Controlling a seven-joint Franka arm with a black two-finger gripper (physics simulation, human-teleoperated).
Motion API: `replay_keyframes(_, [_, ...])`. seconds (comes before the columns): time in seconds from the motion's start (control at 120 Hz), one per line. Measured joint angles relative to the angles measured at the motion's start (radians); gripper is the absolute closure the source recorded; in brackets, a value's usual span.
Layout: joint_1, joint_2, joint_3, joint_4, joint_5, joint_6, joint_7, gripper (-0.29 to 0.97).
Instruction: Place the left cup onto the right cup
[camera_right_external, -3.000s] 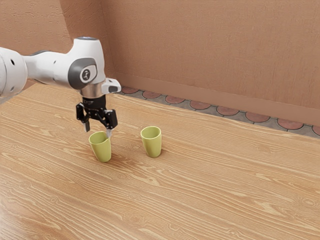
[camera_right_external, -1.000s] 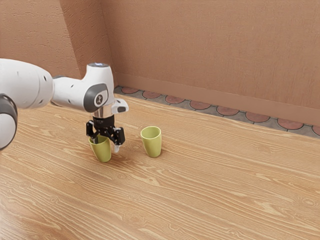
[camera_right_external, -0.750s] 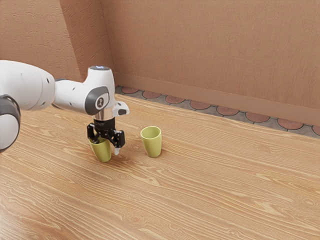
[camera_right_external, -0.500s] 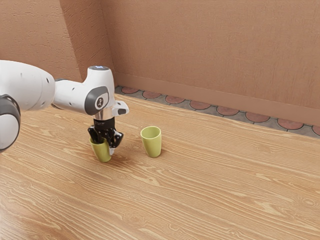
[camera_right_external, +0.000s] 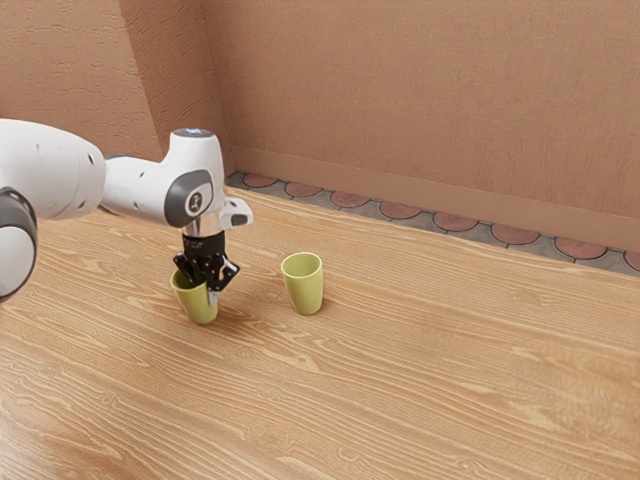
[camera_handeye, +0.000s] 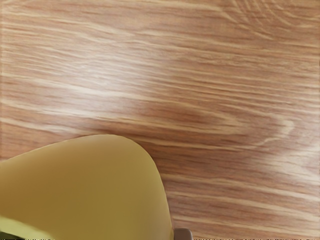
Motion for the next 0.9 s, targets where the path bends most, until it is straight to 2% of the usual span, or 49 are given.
replay_keyframes(0.367, [-0.017,-0.082,0.004,0.018,0.032,-0.058,-0.002,0.75])
replay_keyframes(0.675, [-0.031,-0.087,0.003,0.203,0.039,-0.169,-0.006,0.75])
replay_keyframes(0.9, [-0.031,-0.083,-0.015,0.264,0.043,-0.223,-0.007,0.75])
